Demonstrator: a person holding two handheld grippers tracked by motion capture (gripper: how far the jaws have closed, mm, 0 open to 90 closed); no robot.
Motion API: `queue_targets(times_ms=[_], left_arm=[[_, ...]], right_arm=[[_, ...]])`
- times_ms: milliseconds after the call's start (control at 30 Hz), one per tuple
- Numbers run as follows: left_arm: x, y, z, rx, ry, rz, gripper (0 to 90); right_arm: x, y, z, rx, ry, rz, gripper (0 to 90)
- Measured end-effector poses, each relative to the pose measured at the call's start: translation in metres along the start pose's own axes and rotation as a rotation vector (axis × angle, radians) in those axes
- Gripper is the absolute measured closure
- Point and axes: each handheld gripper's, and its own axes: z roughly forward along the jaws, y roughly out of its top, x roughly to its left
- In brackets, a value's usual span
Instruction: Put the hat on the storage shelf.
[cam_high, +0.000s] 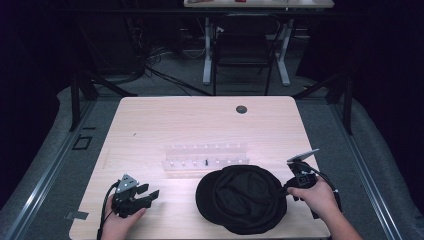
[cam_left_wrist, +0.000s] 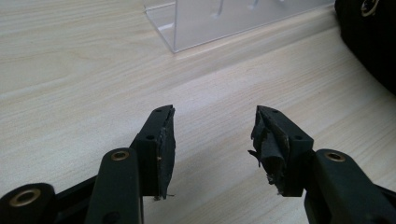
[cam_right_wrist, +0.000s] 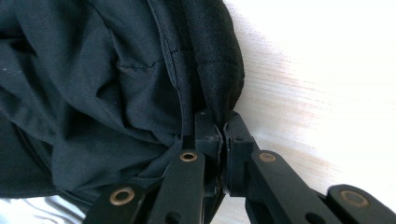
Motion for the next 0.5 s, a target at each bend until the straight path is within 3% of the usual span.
queue_targets(times_ms=[133,200,500], left_arm=[[0.001,0.000,0.000,0.000,-0.001,-0.003,48.7],[0.001,0.000,0.000,0.000,0.000,-0.004,48.7],[0.000,0.000,-0.001,-0.001,0.001,-0.005,48.7]], right_arm=[[-0.002,0.000,-0.007,0.027,0.031,-0.014,87.6],[-0.002,-0.002,-0.012,-0.015,0.080,0.022,87.6],[0.003,-0.003,-0.028,-0.021,0.134,0.017,87.7]])
